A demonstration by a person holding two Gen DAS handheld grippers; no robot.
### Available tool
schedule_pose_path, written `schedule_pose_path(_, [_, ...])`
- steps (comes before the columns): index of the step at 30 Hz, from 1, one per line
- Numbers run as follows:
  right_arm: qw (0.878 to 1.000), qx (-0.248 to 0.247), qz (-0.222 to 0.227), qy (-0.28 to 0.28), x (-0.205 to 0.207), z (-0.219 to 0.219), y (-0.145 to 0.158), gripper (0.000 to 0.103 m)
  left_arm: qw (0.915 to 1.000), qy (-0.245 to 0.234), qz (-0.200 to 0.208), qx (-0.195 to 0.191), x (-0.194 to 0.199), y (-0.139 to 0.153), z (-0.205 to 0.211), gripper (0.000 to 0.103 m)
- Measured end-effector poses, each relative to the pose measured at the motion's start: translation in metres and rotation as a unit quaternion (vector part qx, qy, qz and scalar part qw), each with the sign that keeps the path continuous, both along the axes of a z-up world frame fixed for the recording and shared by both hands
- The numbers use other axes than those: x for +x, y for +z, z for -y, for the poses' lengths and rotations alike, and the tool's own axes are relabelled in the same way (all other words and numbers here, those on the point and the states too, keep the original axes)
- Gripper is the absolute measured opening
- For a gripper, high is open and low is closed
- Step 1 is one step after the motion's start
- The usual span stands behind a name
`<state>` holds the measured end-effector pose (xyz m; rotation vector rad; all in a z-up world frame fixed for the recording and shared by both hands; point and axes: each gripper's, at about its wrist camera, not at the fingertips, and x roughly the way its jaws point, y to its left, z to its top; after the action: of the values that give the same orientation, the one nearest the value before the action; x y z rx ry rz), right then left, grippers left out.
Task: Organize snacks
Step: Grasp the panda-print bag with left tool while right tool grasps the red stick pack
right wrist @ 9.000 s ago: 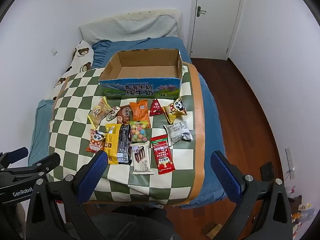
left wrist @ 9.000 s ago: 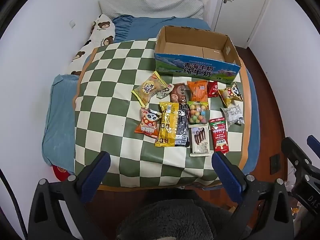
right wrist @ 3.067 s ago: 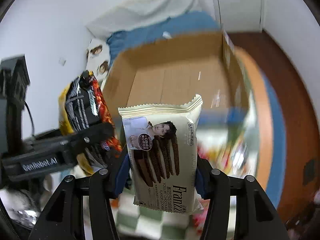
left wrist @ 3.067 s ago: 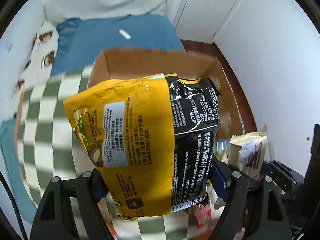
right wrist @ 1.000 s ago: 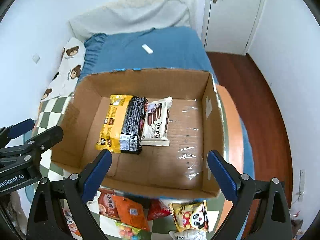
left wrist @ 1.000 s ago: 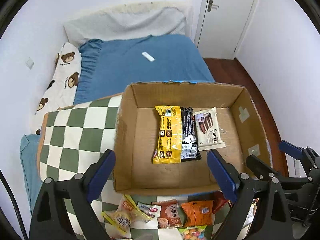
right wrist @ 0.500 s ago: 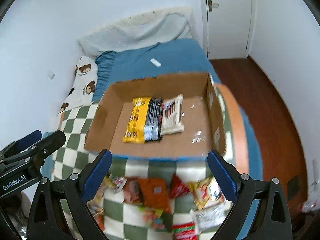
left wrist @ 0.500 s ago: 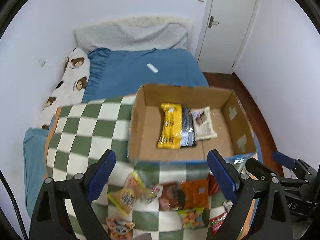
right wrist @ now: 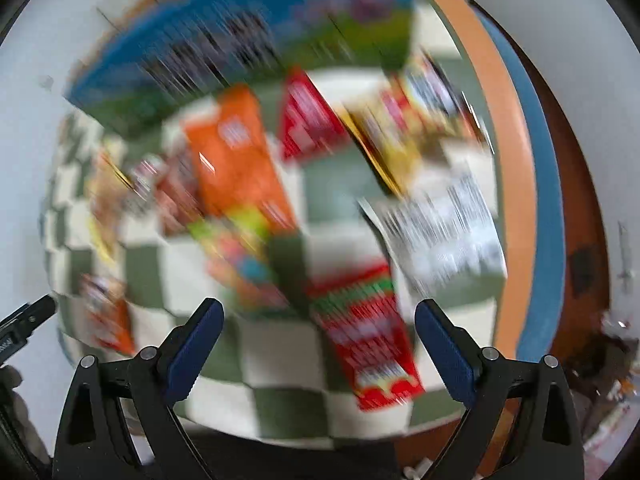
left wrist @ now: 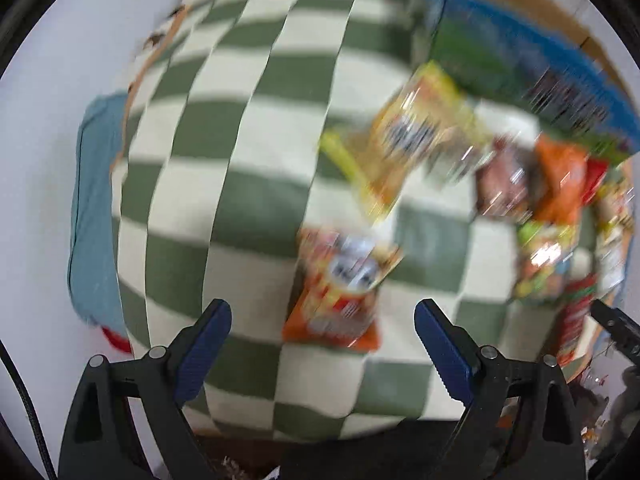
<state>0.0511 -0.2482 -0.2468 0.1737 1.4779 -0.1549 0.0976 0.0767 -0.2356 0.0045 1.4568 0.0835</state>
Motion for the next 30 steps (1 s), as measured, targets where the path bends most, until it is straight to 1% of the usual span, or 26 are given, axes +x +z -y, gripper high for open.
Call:
schedule_pose_path(1, [1.000, -0.002, -0.012, -0.005, -0.008, 0.005, -0.009, 0.099, 0.9999, 0.001, -0.014, 0.002, -0.005, -0.012, -0.003, 0.094])
schedule_pose_path(4, [0.999, -0.004, -0.037, -0.018, -0.020, 0.018, -0.029, 0.099, 0.9994, -0.002, -0.033, 0.003, -0.005, -0.033, -0.003, 0.094])
schedule_pose_path(6, [0.999, 0.001, -0.045, -0.028, -0.026, 0.025, -0.040, 0.098, 0.9994, -0.015, -0.029, 0.008, -0.001, -0.040, 0.003, 0.094])
schedule_pose_path(7, [0.998, 0.003, -0.047, -0.031, -0.028, 0.028, -0.045, 0.098, 0.9990, -0.026, -0.030, 0.021, 0.002, -0.045, 0.007, 0.094])
schedule_pose_path(8, [0.998, 0.007, -0.046, -0.031, -0.030, 0.030, -0.049, 0.096, 0.9986, -0.036, -0.031, 0.025, 0.004, -0.049, 0.011, 0.094])
schedule_pose_path(10, [0.998, 0.005, -0.047, -0.028, -0.033, 0.032, -0.058, 0.090, 0.9983, -0.046, -0.029, 0.021, 0.009, -0.054, 0.018, 0.094])
schedule_pose_path(12, [0.999, 0.008, -0.047, -0.023, -0.034, 0.031, -0.065, 0.081, 0.9977, -0.054, -0.036, 0.018, 0.011, -0.061, 0.024, 0.094])
schedule_pose_path(13, [0.999, 0.005, -0.046, -0.017, -0.034, 0.029, -0.067, 0.080, 0.9974, -0.059, -0.039, 0.016, 0.012, -0.065, 0.027, 0.094])
schedule_pose_path(14, [0.999, -0.002, -0.044, -0.009, -0.035, 0.027, -0.068, 0.075, 0.9970, -0.064, -0.040, 0.016, 0.013, -0.070, 0.030, 0.094])
schedule_pose_path(15, [0.999, -0.011, -0.043, -0.004, -0.036, 0.025, -0.068, 0.069, 0.9968, -0.067, -0.042, 0.015, 0.013, -0.074, 0.032, 0.091])
schedule_pose_path(17, [0.999, -0.012, -0.043, -0.001, -0.038, 0.021, -0.068, 0.068, 0.9961, -0.069, -0.055, 0.004, 0.013, -0.086, 0.036, 0.062])
schedule_pose_path(18, [0.999, -0.003, -0.044, -0.003, -0.038, 0.019, -0.067, 0.068, 0.9958, -0.068, -0.061, 0.001, 0.012, -0.090, 0.037, 0.057])
schedule_pose_path(21, [0.997, 0.058, -0.052, -0.023, -0.040, 0.015, -0.064, 0.068, 0.9956, -0.058, -0.068, -0.027, 0.005, -0.093, 0.043, 0.056])
schedule_pose_path(23, [0.995, 0.079, -0.054, -0.030, -0.040, 0.014, -0.063, 0.068, 0.9942, -0.052, -0.077, -0.054, 0.001, -0.095, 0.049, 0.056])
schedule_pose_path(25, [0.995, 0.076, -0.056, -0.026, -0.041, 0.012, -0.065, 0.070, 0.9921, -0.049, -0.089, -0.073, -0.005, -0.099, 0.058, 0.056])
schedule_pose_path(28, [0.996, 0.060, -0.059, -0.010, -0.041, 0.007, -0.067, 0.070, 0.9925, -0.059, -0.092, -0.055, -0.010, -0.107, 0.072, 0.058])
schedule_pose_path(30, [0.997, 0.041, -0.058, 0.007, -0.042, 0.000, -0.068, 0.071, 0.9927, -0.064, -0.093, -0.043, -0.013, -0.115, 0.079, 0.058])
